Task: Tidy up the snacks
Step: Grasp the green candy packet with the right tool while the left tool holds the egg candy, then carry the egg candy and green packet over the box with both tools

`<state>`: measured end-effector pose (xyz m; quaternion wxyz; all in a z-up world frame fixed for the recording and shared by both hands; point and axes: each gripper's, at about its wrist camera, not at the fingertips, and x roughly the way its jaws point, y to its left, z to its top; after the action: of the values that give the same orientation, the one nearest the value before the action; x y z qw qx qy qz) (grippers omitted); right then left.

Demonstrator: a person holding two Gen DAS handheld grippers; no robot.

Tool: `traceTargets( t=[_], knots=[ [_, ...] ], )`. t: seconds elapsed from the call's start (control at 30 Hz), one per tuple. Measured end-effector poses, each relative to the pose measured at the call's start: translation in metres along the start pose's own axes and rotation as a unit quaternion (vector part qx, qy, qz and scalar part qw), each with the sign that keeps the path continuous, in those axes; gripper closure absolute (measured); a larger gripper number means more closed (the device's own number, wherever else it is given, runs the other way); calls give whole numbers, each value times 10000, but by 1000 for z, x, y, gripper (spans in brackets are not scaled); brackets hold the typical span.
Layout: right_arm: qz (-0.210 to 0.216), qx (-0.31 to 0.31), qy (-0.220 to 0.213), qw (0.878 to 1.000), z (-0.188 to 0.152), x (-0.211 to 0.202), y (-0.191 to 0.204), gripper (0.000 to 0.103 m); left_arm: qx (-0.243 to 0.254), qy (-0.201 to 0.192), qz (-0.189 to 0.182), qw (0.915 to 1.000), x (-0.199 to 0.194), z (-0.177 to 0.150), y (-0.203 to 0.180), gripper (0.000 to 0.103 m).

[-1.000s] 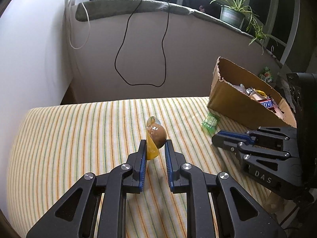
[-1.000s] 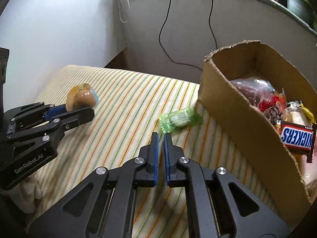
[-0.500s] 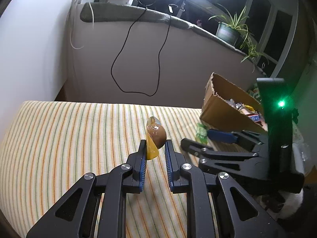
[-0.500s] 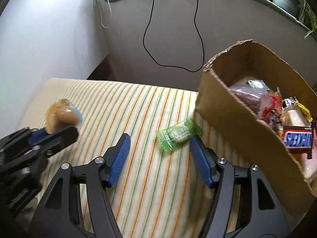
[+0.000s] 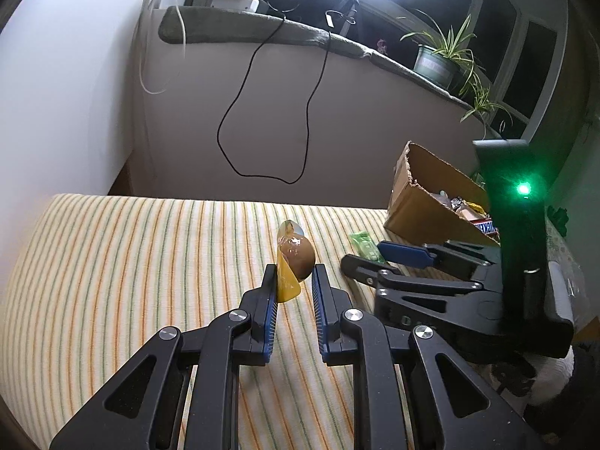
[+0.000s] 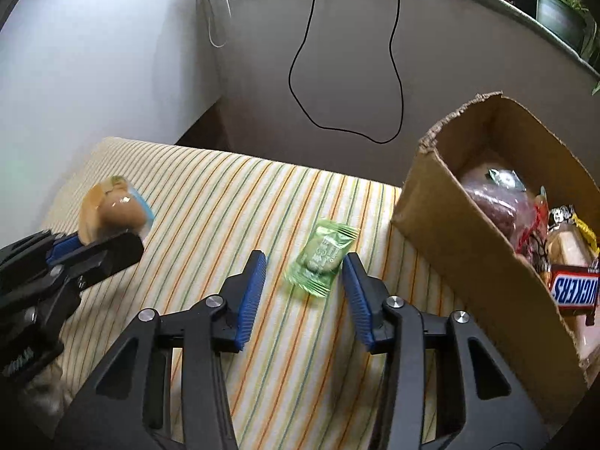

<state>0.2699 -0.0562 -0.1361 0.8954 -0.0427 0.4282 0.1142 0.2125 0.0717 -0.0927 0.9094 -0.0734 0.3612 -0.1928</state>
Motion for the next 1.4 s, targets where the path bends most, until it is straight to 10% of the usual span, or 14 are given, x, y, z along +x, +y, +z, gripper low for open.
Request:
traceTargets(
  t=[0.2, 0.8, 1.4],
  knots=[
    [-103, -303, 0, 9995, 11, 9, 14, 79, 3, 35, 89, 10000, 2, -1, 0, 87],
    [517, -281, -430, 9973, 11, -46, 2, 82, 291, -3, 278, 9992, -13, 16, -37, 87],
    [244, 213, -969, 9948, 20, -114, -117, 82, 872, -27, -123, 9961, 16, 51, -136, 87]
  ],
)
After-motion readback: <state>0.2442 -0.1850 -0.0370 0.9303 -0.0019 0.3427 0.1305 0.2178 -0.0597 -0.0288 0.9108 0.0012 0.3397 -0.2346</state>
